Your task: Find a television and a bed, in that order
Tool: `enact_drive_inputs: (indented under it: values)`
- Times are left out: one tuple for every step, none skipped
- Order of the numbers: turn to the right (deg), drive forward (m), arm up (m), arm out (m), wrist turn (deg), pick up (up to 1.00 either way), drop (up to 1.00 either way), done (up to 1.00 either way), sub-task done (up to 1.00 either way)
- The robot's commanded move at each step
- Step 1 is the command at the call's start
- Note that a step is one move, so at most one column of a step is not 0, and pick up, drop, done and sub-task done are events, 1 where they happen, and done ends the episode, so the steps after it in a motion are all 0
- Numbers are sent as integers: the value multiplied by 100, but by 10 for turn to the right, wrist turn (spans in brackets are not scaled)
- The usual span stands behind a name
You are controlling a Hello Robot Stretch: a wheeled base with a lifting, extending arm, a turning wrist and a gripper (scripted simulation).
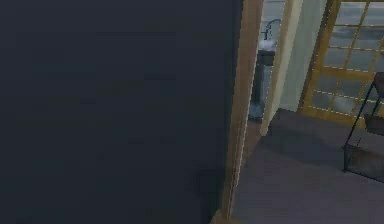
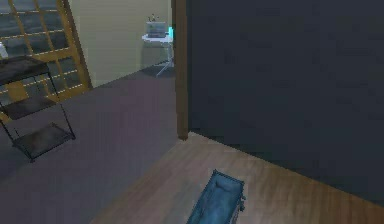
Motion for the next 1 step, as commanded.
enact_drive_inputs:
  values:
    - [30, 0, 0, 0, 0, 0, 0, 0, 0]
